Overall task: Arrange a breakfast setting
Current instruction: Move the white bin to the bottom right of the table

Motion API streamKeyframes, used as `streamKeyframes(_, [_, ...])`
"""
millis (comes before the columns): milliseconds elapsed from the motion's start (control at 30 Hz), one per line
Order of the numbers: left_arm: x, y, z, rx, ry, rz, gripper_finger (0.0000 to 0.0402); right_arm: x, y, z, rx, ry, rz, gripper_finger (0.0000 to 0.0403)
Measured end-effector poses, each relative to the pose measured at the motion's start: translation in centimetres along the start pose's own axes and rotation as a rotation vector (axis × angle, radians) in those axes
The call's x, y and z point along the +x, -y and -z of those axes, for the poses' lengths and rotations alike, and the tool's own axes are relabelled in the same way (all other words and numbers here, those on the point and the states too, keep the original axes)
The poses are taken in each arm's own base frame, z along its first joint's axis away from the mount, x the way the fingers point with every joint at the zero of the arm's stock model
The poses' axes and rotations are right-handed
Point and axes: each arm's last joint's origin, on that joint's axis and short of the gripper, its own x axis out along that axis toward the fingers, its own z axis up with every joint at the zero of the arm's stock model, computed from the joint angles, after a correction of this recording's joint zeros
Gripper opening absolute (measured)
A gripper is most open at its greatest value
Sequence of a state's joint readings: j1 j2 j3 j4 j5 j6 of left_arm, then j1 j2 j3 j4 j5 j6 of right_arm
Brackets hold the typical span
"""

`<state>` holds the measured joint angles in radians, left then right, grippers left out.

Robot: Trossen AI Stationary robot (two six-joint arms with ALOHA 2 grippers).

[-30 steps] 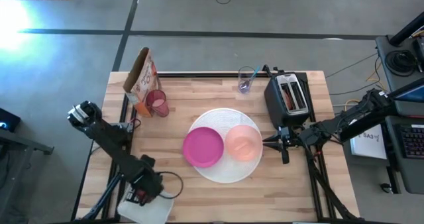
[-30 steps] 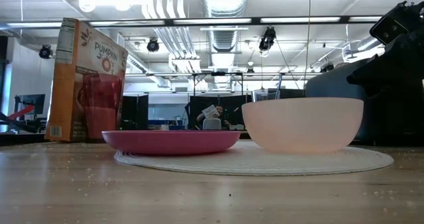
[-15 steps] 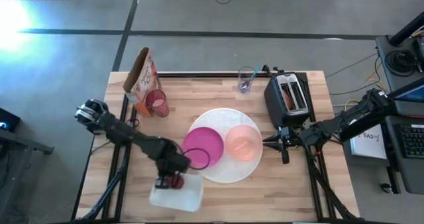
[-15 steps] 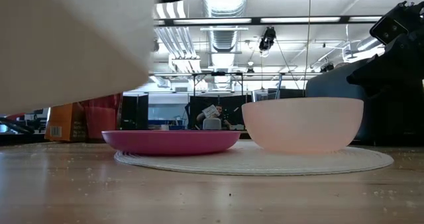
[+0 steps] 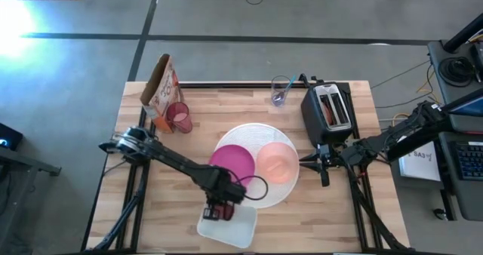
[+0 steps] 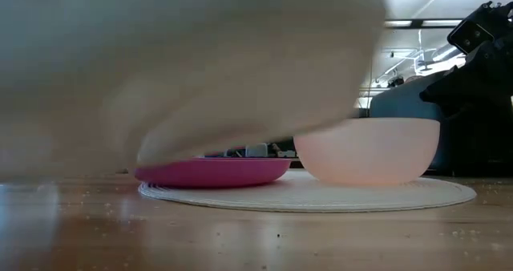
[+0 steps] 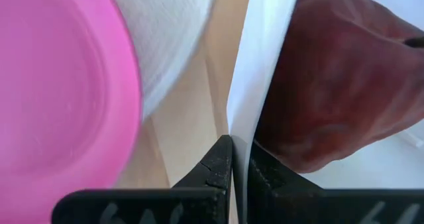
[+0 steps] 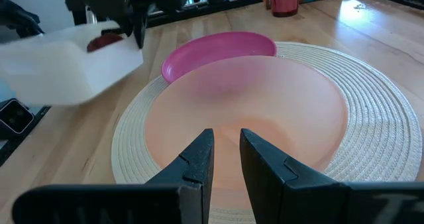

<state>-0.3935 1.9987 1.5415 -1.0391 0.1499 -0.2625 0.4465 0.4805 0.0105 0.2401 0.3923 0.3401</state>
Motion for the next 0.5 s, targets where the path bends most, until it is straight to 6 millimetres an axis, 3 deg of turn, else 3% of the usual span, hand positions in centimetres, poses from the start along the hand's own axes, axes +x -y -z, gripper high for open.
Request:
streamKeyframes(267, [1.1, 0.6, -3.1, -0.019, 0.029, -0.003, 0.0, 0.0, 0.0, 0.0, -0.01, 0.001, 0.0, 0.0063])
streamKeyframes(500, [1.1, 1.4, -6.2, -0.01, 0.098, 0.016, 0.0, 0.0, 0.0, 0.0, -0.323, 0.0, 0.0, 0.0063])
